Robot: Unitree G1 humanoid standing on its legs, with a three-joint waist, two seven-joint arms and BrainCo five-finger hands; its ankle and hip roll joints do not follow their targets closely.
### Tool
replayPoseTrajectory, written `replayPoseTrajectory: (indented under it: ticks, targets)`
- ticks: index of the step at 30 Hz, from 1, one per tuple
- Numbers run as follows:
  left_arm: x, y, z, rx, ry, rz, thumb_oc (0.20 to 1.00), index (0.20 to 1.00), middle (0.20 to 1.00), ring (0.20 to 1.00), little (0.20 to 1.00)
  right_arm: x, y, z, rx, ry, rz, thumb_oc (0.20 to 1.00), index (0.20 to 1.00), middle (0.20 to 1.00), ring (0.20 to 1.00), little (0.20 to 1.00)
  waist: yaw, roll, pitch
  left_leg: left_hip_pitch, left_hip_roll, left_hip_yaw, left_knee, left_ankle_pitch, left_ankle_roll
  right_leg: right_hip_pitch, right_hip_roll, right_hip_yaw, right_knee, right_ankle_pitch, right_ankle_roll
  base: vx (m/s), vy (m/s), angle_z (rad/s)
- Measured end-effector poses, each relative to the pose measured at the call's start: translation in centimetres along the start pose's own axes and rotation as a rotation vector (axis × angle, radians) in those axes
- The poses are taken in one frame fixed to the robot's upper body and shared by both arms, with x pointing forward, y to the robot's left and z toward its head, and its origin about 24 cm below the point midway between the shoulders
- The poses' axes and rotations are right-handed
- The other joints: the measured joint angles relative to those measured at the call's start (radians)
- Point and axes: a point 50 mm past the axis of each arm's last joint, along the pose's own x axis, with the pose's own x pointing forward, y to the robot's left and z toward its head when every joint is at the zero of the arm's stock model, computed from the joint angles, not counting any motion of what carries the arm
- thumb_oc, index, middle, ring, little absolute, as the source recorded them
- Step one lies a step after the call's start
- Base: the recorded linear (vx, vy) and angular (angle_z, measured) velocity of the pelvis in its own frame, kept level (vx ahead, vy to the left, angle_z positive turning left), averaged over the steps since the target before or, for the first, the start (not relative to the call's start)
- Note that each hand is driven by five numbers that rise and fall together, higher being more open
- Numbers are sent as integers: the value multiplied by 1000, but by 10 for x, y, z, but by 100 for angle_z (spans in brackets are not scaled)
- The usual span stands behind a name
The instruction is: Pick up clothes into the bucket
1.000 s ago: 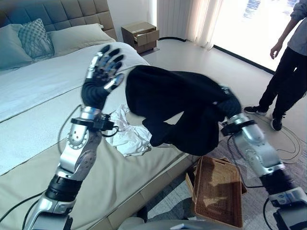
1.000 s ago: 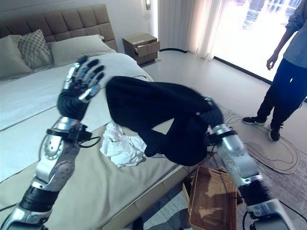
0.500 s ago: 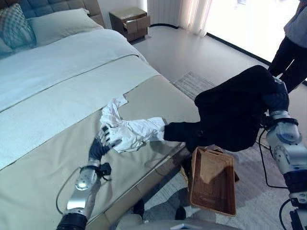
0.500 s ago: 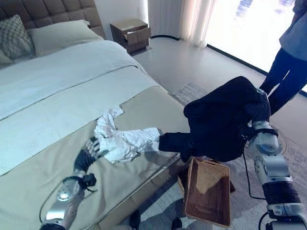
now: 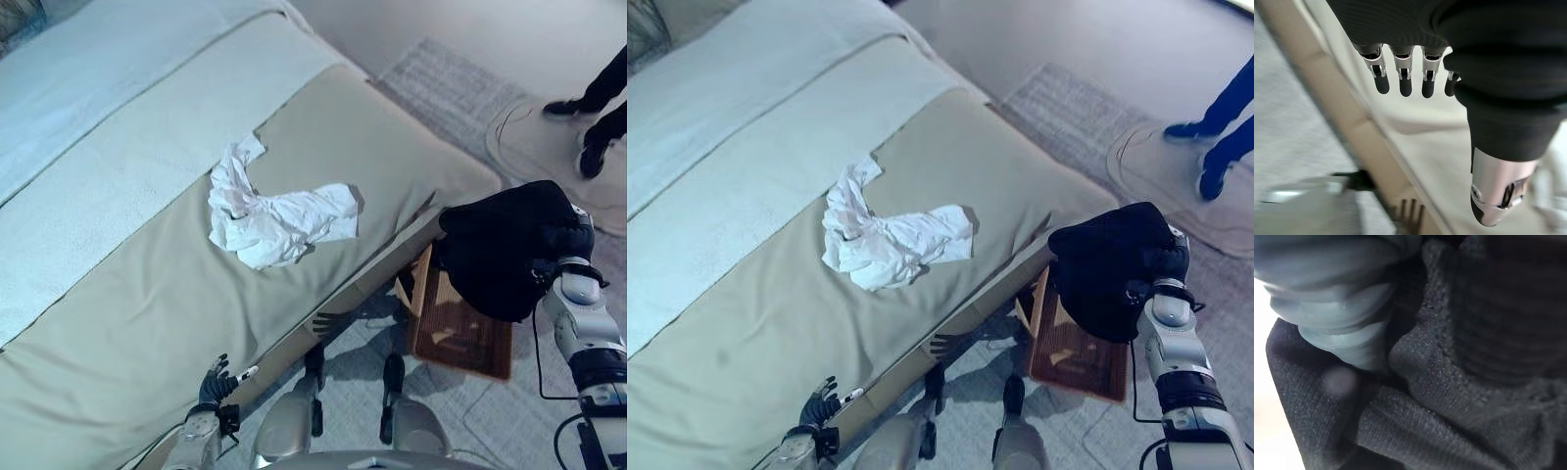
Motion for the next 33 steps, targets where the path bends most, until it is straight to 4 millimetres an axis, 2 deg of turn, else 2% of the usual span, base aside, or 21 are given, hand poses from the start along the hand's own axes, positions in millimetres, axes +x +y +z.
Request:
replayPoseTrajectory:
  ticks: [4, 7, 9, 13, 16, 18, 19, 20, 21, 22, 24, 25, 28, 33]
  targets:
    - [1, -2, -4, 3, 25, 14, 1000, 1000, 1000, 1000, 1000, 3, 2, -13, -24, 69, -60, 200, 200, 200, 200, 200, 2, 11, 45, -27, -4, -1, 3, 10, -2, -69, -11, 4, 97, -45, -2, -31, -13, 1]
    - [2, -5, 3, 20, -6, 14, 1000, 1000, 1000, 1000, 1000, 5, 2, -16, -91, 78, -83, 200, 200, 200, 200, 200, -2, 16, 60, -64, -19, -14, 24, 14, -7, -147, -36, 4, 215, -101, -8, -71, -27, 14]
    - [6, -14, 20, 23, -69, -1, 1000, 1000, 1000, 1000, 1000, 10, 0, -19, -147, 106, -125, 200, 200, 200, 200, 200, 2, 30, 88, -107, -32, -21, 33, 27, -13, -235, -60, 5, 334, -145, -12, -81, -12, 21]
    - [7, -26, 39, 22, -142, -25, 1000, 1000, 1000, 1000, 1000, 17, 4, -15, -176, 129, -146, 200, 200, 200, 200, 200, 3, 63, 120, -160, -32, -29, 24, 55, -20, -334, -71, 6, 427, -172, -36, -66, -8, 8]
    - [6, -30, 51, 8, -197, -27, 1000, 1000, 1000, 1000, 1000, 22, 11, -11, -233, 136, -142, 200, 200, 200, 200, 200, 3, 63, 120, -221, -24, -21, 18, 74, -27, -434, -70, 17, 489, -183, -52, -37, -21, -8]
    - [4, -38, 59, 1, -243, -49, 1000, 1000, 1000, 1000, 1000, 26, 6, -5, -251, 121, -174, 200, 200, 200, 200, 200, 2, 64, 120, -278, -17, -13, 7, 52, -40, -516, -68, 18, 523, -187, -75, 0, 0, 0]
    - [4, -40, 61, -3, -247, -51, 1000, 1000, 1000, 1000, 1000, 26, 5, -4, -253, 120, -180, 498, 498, 498, 498, 498, 3, 64, 120, -286, -17, -11, 1, 41, -37, -529, -69, 17, 522, -184, -80, 6, 11, 4]
    - [5, -43, 63, -7, -250, -56, 1000, 1000, 1000, 1000, 1000, 26, 3, -6, -268, 124, -188, 1000, 1000, 1000, 1000, 1000, 3, 63, 121, -298, -18, 1, -4, 8, -30, -546, -72, 17, 520, -179, -88, 15, 21, 9]
    - [5, -47, 65, -8, -260, -67, 1000, 1000, 1000, 1000, 1000, 28, -2, -2, -297, 109, -196, 1000, 1000, 1000, 1000, 1000, 1, 62, 121, -315, -25, 20, 11, -16, -23, -561, -85, 17, 517, -178, -95, 24, 21, 10]
    - [5, -48, 66, -7, -260, -70, 1000, 1000, 1000, 1000, 1000, 28, -3, -1, -308, 104, -197, 1000, 1000, 1000, 1000, 1000, -1, 62, 121, -319, -29, 23, 22, -16, -23, -566, -87, 21, 518, -177, -97, 27, 21, -4]
    - [6, -50, 64, 3, -248, -69, 1000, 1000, 1000, 1000, 1000, 29, -7, -4, -363, 122, -200, 1000, 1000, 1000, 1000, 1000, 0, 65, 119, -315, -29, 27, 30, 5, -7, -571, -80, 30, 522, -175, -96, 21, 10, -19]
    - [6, -51, 63, 8, -243, -67, 1000, 1000, 1000, 1000, 1000, 29, -6, -5, -382, 126, -194, 1000, 1000, 1000, 1000, 1000, 2, 65, 119, -316, -20, 26, 30, 56, 1, -571, -66, 35, 524, -175, -96, 12, 3, -17]
    - [8, -57, 69, 9, -253, -73, 1000, 1000, 1000, 1000, 1000, 30, -11, -6, -415, 129, -199, 1000, 1000, 1000, 1000, 1000, 1, 65, 119, -316, -23, 13, 15, 86, -12, -572, -70, 35, 523, -173, -93, 15, 9, 1]
    - [8, -57, 75, -16, -269, -59, 1000, 1000, 1000, 1000, 1000, 33, -7, 1, -413, 118, -199, 1000, 1000, 1000, 1000, 1000, 10, 65, 119, -316, -28, 9, 14, 89, -8, -574, -76, 33, 538, -176, -89, 5, 12, 7]
